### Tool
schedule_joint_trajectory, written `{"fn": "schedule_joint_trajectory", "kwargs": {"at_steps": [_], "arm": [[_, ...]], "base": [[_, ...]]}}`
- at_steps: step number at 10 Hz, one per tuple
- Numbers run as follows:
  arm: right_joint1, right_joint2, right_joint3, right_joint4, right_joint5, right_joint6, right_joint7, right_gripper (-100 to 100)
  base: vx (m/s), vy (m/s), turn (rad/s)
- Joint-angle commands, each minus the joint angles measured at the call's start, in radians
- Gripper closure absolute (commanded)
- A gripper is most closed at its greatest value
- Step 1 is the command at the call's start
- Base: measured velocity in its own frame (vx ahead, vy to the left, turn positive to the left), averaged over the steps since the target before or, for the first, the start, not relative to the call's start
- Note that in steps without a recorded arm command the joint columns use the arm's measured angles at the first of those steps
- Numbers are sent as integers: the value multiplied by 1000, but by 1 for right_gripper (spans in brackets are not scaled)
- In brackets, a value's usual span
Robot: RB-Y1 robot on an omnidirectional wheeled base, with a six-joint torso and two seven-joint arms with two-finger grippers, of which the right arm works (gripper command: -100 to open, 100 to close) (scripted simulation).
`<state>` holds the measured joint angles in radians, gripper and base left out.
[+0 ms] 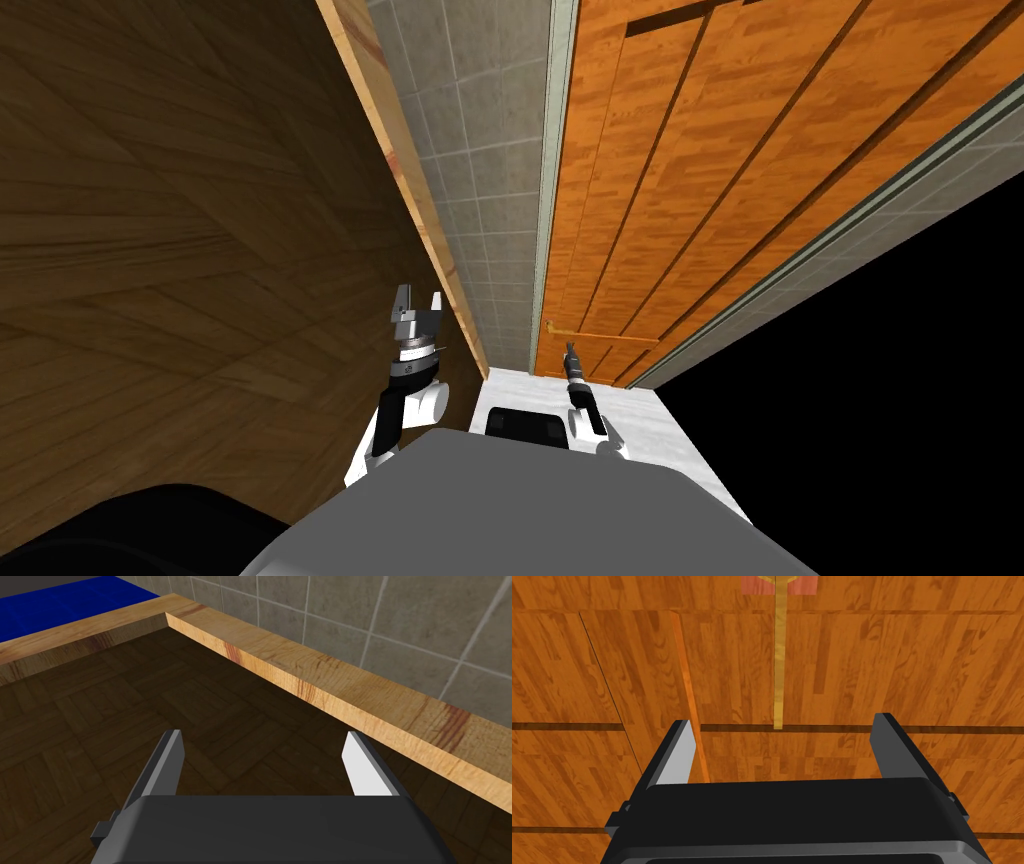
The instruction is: Pull the door open
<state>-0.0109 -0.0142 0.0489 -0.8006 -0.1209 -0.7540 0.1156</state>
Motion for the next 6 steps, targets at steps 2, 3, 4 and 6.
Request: {"fn": "schedule_joint_trajectory", "kwargs": {"at_steps": [2,3,4,6], "arm": [[-7,15,-3,7,0,-6,-2,-100],[-8,20,-3,7,0,-7,-2,-100],[-8,25,-4,7,0,-9,-3,-100],[-9,33,-4,6,0,-11,-3,-100]], "base": [[197,19,-13],[209,42,-13],[193,38,-10],[197,41,-5]]}}
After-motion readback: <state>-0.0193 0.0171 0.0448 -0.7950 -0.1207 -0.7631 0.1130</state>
